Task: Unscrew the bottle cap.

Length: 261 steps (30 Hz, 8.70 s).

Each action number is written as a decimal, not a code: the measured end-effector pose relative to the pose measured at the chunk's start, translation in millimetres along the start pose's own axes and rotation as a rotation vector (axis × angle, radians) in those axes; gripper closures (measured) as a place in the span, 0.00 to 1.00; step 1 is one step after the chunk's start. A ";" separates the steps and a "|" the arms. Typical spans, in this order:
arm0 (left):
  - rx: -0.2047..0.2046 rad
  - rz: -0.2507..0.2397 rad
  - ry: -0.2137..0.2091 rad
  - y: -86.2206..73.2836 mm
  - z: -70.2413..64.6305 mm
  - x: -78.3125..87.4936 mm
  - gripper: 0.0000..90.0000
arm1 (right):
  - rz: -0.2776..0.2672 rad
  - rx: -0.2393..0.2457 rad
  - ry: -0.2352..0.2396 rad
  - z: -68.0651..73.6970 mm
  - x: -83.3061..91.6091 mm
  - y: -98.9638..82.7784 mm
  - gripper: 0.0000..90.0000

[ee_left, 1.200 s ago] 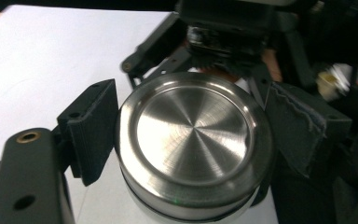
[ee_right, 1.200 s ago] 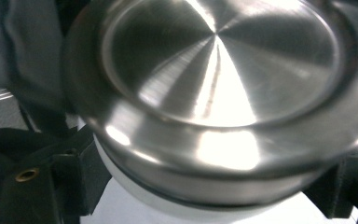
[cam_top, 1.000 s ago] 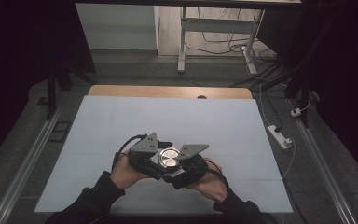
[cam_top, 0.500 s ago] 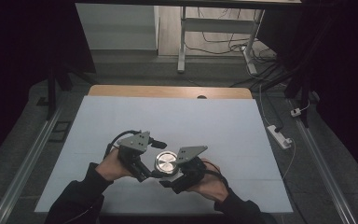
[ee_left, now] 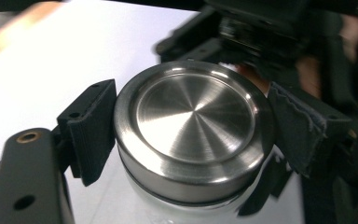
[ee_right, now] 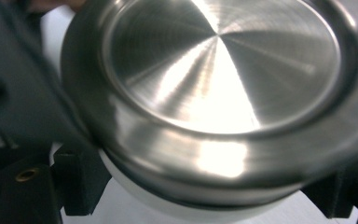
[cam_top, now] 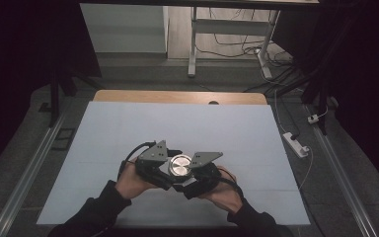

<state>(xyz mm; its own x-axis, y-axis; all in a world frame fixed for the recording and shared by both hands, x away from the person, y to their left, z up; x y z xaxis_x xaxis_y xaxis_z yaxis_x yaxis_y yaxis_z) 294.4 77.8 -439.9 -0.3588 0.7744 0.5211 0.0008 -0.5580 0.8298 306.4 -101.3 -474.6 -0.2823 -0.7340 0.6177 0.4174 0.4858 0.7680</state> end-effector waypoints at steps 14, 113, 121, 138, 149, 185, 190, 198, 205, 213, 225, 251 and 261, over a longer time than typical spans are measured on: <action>-0.136 -0.046 -0.272 -5.8 19.5 25.3 0.08 | -0.004 0.049 0.110 9.0 1.2 0.5 0.17; 0.051 -0.021 -0.017 11.8 2.0 8.8 0.06 | -0.076 -0.039 -0.017 4.6 7.4 3.0 0.17; -0.063 -0.055 -0.247 2.3 19.0 34.0 0.07 | -0.046 0.021 0.109 9.1 8.4 3.7 0.17; 0.017 -0.004 -0.015 8.0 0.0 6.9 0.23 | -0.040 -0.026 0.035 2.9 7.1 3.4 0.17; 0.001 -0.034 -0.219 3.8 19.2 18.4 0.09 | -0.042 -0.007 0.067 4.6 7.4 3.2 0.17; 0.083 -0.049 0.118 11.0 -9.9 0.4 0.23 | -0.072 -0.078 -0.024 0.0 8.0 4.2 0.17; 0.103 -0.058 0.133 11.0 -10.9 -0.3 0.24 | -0.083 -0.077 -0.043 0.5 8.4 4.8 0.17; 0.101 -0.068 0.001 11.5 1.3 6.6 0.13 | -0.083 -0.075 -0.021 0.3 7.9 3.9 0.17; 0.008 -0.103 -0.198 2.3 21.7 24.2 0.10 | -0.073 -0.041 0.046 1.9 9.0 4.3 0.17; -0.123 -0.054 -0.338 -3.2 16.8 19.1 0.14 | -0.018 0.042 0.148 17.1 2.0 3.5 0.17; -0.015 -0.035 -0.114 5.4 7.1 9.3 0.23 | -0.048 -0.015 0.075 9.7 4.3 4.1 0.17; 0.066 -0.090 0.000 10.3 3.8 24.1 0.23 | -0.092 -0.067 -0.019 -1.2 9.7 4.1 0.17; 0.054 -0.100 -0.007 6.6 1.4 31.1 0.23 | -0.091 -0.087 -0.053 -14.6 13.0 3.7 0.17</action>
<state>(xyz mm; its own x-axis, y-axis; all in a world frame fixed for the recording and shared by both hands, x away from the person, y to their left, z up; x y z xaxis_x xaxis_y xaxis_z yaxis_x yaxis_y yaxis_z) 284.6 98.6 -418.0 -0.3528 0.8277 0.4365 0.0154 -0.4613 0.8871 316.9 -116.0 -466.2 -0.3662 -0.7460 0.5562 0.4604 0.3741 0.8050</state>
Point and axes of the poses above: each handheld gripper's, and its own axes: x roughly backward along the jaws, y roughly out of its top, z roughly to its left, the point moved 1 cm from there along -x, roughly forward along the jaws, and after that the axes turned 11 degrees about -x, right-handed, at the moved point
